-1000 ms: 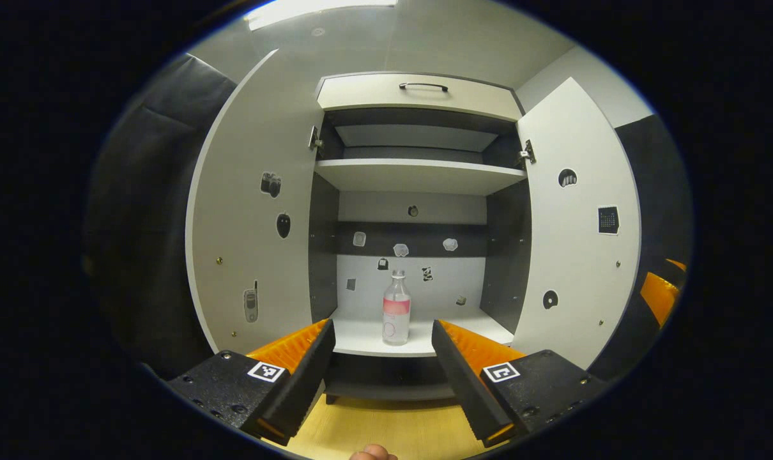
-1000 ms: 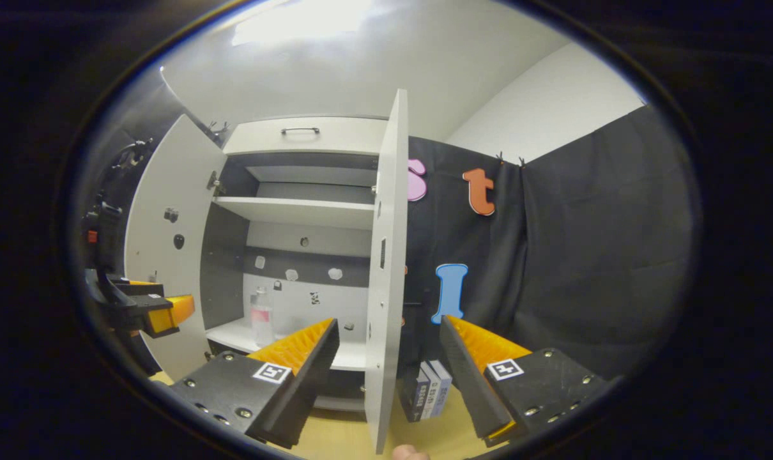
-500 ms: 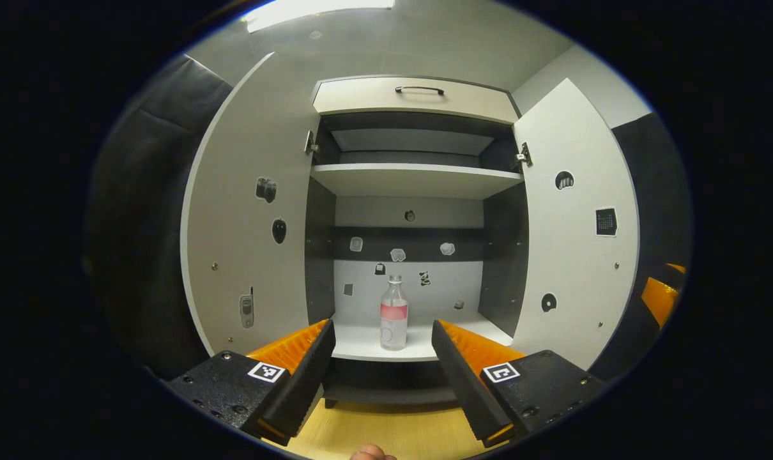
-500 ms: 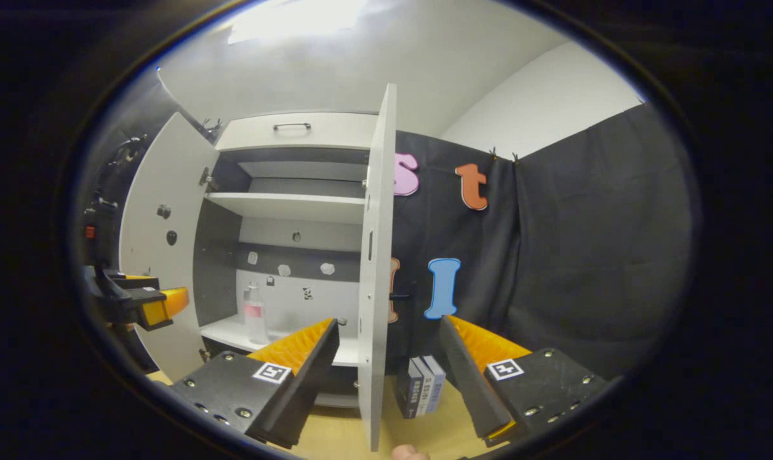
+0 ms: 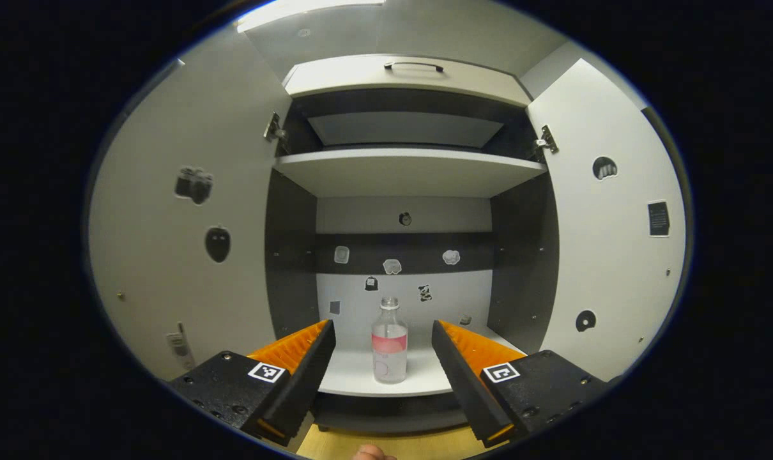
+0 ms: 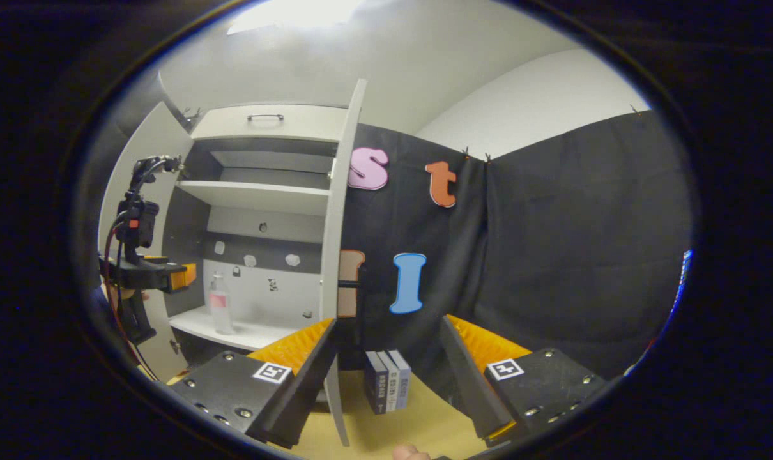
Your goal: Grasp the bottle in the cabinet with the left hand and place it on the coaster, then close the right door with the right hand and the left door with the left hand.
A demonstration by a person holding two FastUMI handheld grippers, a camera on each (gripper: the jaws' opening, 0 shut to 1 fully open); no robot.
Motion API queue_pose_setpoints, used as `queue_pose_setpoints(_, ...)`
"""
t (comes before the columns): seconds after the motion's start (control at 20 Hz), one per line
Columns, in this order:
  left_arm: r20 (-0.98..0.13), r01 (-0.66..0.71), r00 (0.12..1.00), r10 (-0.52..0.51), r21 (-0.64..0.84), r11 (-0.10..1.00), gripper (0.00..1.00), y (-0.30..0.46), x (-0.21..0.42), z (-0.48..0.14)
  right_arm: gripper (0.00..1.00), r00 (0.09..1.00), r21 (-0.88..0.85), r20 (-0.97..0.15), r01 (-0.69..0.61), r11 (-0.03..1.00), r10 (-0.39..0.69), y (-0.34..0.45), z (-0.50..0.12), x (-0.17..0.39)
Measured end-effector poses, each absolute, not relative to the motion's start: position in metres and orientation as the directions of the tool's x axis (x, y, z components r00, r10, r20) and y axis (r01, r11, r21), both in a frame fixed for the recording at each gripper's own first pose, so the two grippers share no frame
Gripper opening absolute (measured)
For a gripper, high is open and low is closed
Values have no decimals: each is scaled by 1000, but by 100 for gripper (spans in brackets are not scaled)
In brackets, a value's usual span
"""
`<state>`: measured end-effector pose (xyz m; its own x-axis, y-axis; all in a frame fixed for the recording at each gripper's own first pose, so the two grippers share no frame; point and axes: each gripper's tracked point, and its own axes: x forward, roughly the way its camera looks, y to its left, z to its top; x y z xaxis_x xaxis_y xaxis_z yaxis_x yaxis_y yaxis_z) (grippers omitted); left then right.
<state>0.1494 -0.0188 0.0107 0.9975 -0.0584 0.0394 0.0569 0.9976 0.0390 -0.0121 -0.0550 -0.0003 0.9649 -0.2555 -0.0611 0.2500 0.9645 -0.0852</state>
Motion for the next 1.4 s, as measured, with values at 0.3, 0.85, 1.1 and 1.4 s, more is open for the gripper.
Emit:
queue_pose_setpoints(0.3,-31,47,998,-47,1,999,97,-18,240,-14,93,917,-125,-59,384,915,-394,-93,0,-17)
queue_pose_setpoints(0.85,-218,44,975,-42,6,999,95,-13,309,-78,96,901,-145,-73,415,898,-428,-82,-8,-5)
queue_pose_setpoints(1.1,-219,69,973,-74,-33,997,79,-17,297,-76,94,913,-142,-70,390,910,-402,-80,-10,-7)
queue_pose_setpoints(1.4,-195,205,956,-218,-88,975,79,-41,231,-73,96,930,-124,-77,348,929,-359,-87,-10,-13)
